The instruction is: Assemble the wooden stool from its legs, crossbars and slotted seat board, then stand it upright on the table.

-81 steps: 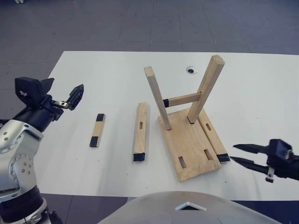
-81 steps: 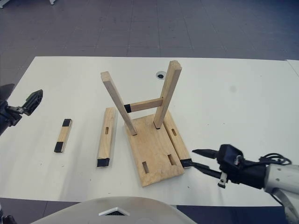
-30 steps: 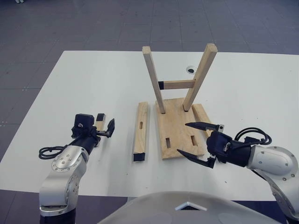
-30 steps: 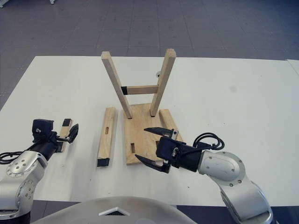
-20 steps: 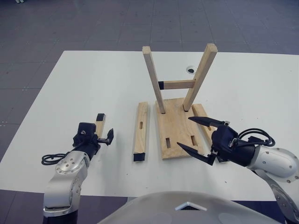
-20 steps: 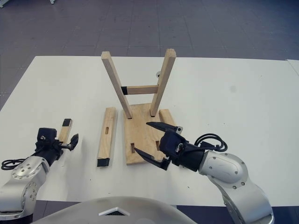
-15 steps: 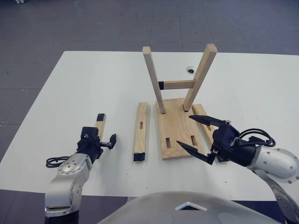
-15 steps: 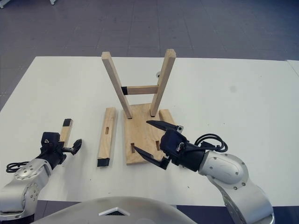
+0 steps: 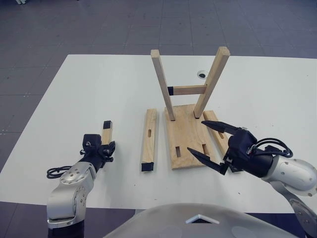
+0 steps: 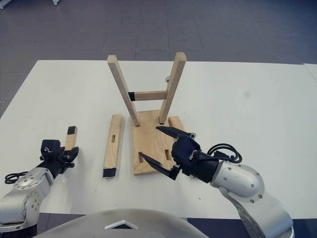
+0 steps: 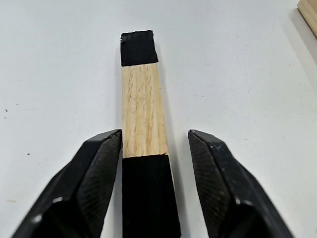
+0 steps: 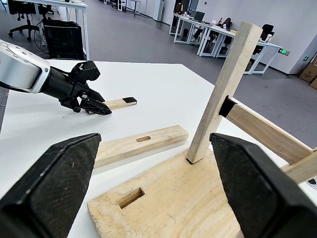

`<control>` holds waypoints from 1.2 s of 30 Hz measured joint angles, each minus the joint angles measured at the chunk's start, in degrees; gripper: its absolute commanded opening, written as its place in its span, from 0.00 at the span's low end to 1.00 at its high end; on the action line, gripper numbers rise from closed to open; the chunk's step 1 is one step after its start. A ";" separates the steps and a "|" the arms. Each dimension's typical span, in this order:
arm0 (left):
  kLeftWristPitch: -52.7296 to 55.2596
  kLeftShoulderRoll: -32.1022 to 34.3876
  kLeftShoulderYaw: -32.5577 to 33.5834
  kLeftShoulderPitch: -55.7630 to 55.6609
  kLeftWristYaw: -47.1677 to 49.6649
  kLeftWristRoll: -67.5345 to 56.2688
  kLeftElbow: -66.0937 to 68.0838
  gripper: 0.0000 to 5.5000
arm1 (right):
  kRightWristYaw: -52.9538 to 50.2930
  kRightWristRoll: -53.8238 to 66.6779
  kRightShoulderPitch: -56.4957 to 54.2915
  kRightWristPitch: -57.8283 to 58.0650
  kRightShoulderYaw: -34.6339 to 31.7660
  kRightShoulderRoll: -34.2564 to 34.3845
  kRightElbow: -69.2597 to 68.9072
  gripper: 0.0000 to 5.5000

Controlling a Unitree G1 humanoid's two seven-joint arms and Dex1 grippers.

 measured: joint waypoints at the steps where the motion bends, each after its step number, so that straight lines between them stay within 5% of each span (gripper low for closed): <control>1: -0.12 0.00 0.00 0.02 0.11 0.06 0.07 0.32 | -0.30 0.39 0.00 -0.04 -0.02 -0.04 -0.01 0.74; 4: -0.52 0.00 -0.33 0.05 0.25 1.21 0.22 0.24 | -1.55 1.02 -0.03 -0.06 -0.31 -0.04 0.00 0.74; 13: -4.32 -3.25 0.14 1.19 -2.02 -1.52 -0.46 0.24 | -7.69 6.57 -2.36 0.46 -5.08 5.61 4.44 0.74; 19: -39.37 -6.91 -6.72 8.70 -7.41 6.15 -3.80 0.24 | -18.15 23.68 -4.44 3.57 -9.01 15.76 8.67 0.74; 26: -67.45 -11.61 -17.28 19.74 -5.67 18.57 -0.28 0.24 | -27.39 36.76 -11.10 7.55 -3.84 19.34 11.34 0.74; 36: -82.62 -10.64 -23.64 20.36 -3.09 32.74 0.34 0.24 | -31.43 37.84 -16.43 8.67 4.47 22.23 13.97 0.74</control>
